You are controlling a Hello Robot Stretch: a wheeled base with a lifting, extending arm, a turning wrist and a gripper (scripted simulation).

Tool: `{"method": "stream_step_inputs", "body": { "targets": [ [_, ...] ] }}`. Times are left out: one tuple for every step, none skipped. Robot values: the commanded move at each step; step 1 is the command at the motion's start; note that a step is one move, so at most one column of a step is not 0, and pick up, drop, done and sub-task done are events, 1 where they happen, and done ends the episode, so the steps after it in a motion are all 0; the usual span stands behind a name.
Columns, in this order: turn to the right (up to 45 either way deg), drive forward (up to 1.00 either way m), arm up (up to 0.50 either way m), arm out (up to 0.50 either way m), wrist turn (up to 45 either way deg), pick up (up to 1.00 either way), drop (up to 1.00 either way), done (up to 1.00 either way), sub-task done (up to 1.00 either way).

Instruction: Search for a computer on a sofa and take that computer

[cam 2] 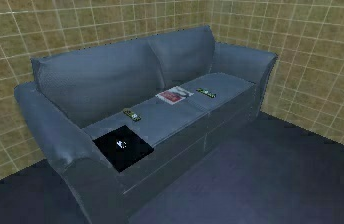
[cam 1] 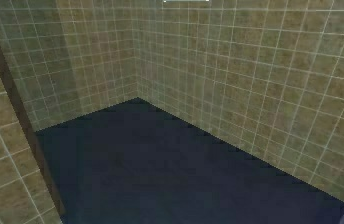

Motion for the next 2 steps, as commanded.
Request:
{"method": "stream_step_inputs", "body": {
  "targets": [
    [-12.0,0.00,0.00,0.00,0.0,0.00,0.00,0.00,0.00],
    [0.0,0.00,0.50,0.00,0.0,0.00,0.00,0.00,0.00]
  ]
}}
